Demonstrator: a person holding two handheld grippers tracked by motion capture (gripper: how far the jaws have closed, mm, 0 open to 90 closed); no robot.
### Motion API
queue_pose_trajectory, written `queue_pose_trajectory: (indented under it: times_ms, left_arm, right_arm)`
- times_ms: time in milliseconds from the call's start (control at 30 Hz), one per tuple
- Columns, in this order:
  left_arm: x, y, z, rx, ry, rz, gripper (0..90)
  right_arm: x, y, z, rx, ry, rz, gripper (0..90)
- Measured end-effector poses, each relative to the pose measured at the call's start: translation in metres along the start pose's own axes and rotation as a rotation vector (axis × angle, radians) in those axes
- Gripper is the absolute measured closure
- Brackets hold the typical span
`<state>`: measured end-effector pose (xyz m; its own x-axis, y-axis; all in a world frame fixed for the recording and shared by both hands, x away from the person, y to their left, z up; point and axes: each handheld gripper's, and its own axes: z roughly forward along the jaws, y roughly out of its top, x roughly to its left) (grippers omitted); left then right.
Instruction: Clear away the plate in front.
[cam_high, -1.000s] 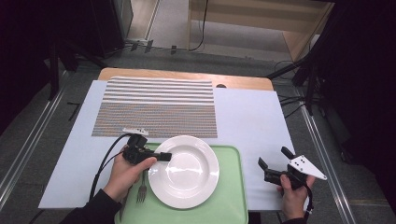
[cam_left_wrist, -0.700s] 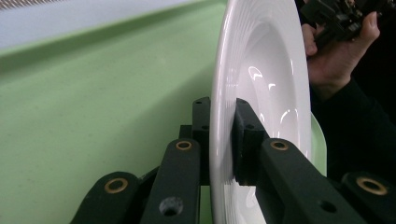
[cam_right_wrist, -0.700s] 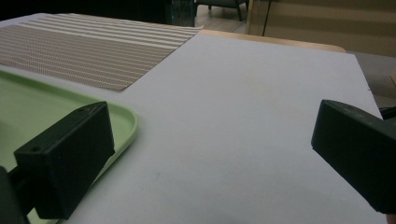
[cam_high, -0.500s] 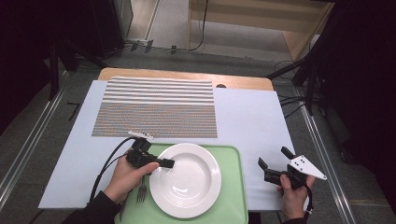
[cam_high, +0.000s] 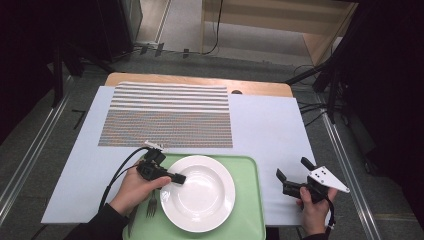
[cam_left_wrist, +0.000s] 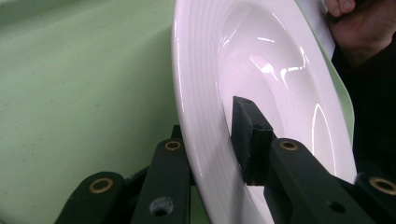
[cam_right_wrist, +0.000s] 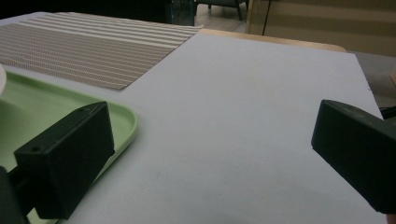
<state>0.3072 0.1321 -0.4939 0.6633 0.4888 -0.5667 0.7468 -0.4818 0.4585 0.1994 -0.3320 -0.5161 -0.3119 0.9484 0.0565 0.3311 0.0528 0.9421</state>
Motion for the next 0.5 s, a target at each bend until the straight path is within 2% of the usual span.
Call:
queue_pose_trajectory:
  times_ms: [67,100,133,200,233,333,400,433,500]
  left_arm:
    - [-0.002,0.0,0.0,0.009,0.05,0.031,71.3]
    - [-0.004,0.0,0.0,0.02,0.103,0.053,67.9]
    - [-0.005,0.001,0.0,0.019,0.133,0.066,61.7]
    - [-0.006,0.002,-0.002,-0.011,0.183,0.071,53.3]
    - [-0.007,0.003,-0.004,-0.03,0.209,0.089,52.4]
    - [-0.009,0.007,-0.008,-0.09,0.212,0.108,52.5]
    - [-0.012,0.008,-0.006,-0.084,0.263,0.128,59.3]
    - [-0.012,0.008,-0.006,-0.084,0.259,0.126,62.4]
    - [-0.012,0.008,-0.006,-0.078,0.236,0.12,63.1]
  right_arm:
    - [0.0,0.0,0.0,0.001,-0.001,0.001,0.0]
    - [0.0,0.0,0.0,0.0,-0.001,0.0,0.0]
    - [0.0,0.0,0.0,0.001,0.001,-0.001,0.0]
    - [0.0,0.0,0.0,0.001,0.001,-0.002,0.0]
    - [0.0,0.0,0.0,0.0,0.0,0.001,0.0]
    - [0.0,0.0,0.0,0.001,-0.001,-0.002,0.0]
    - [0.0,0.0,0.0,0.003,0.0,-0.008,0.0]
    - [0.0,0.0,0.0,0.001,0.0,-0.004,0.0]
    - [0.0,0.0,0.0,-0.001,-0.001,0.002,0.0]
